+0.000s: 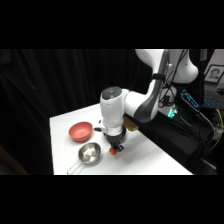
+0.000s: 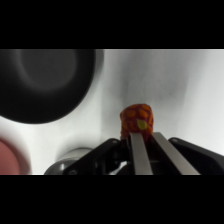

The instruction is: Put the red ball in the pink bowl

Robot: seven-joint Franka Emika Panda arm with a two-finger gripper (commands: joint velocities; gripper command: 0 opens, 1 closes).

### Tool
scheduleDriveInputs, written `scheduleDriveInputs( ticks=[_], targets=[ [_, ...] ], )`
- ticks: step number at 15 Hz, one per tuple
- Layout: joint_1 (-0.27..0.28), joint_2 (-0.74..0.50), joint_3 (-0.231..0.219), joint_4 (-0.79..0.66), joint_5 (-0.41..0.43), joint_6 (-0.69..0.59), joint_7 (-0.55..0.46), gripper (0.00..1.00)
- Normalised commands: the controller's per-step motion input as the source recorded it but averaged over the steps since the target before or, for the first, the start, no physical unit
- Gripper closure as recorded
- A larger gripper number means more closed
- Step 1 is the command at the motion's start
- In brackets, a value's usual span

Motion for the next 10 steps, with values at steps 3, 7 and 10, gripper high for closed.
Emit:
scheduleDriveInputs(
  ticks=[3, 7, 10],
  targets=[
    [-0.094, -0.34, 0.058, -0.05, 0.029, -0.27, -0.13, 0.98],
    [-0.127, -0.36, 0.072, -0.05, 0.052, -0.25, -0.16, 0.98],
    [-0.163, -0.27, 0.071, -0.01, 0.086, -0.18, -0.21, 0.98]
  ],
)
